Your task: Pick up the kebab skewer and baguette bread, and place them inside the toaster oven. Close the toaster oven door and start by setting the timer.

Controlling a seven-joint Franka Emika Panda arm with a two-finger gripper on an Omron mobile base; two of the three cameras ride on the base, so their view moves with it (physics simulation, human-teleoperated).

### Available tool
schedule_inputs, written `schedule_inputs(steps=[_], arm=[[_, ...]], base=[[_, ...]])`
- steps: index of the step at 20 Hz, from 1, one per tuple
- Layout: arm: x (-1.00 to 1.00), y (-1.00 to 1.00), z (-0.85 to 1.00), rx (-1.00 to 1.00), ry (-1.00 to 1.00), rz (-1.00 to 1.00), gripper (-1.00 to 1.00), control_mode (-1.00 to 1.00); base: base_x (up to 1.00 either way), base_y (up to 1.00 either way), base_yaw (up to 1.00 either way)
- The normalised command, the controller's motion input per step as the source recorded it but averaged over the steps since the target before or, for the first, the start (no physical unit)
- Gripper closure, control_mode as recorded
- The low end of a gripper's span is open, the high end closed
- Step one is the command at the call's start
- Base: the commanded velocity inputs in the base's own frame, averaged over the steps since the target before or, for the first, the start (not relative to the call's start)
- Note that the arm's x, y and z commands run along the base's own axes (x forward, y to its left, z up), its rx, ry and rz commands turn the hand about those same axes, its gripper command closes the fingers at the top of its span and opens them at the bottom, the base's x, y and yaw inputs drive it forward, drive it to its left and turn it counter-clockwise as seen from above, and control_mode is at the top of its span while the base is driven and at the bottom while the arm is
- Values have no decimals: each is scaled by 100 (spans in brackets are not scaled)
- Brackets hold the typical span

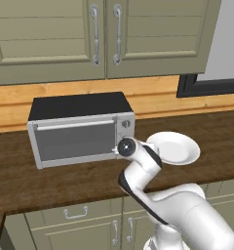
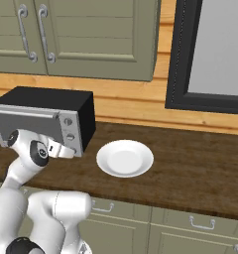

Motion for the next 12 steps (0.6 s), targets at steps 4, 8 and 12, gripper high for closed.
schedule_inputs(steps=[4,8,12], arm=[[5,0,-7,4,13,12,-100,-100],[1,1,0,3,10,10,-100,-100],[0,7,-1,8,8,3,-100,-100]], base=[[0,0,0],[0,0,0],[0,0,0]])
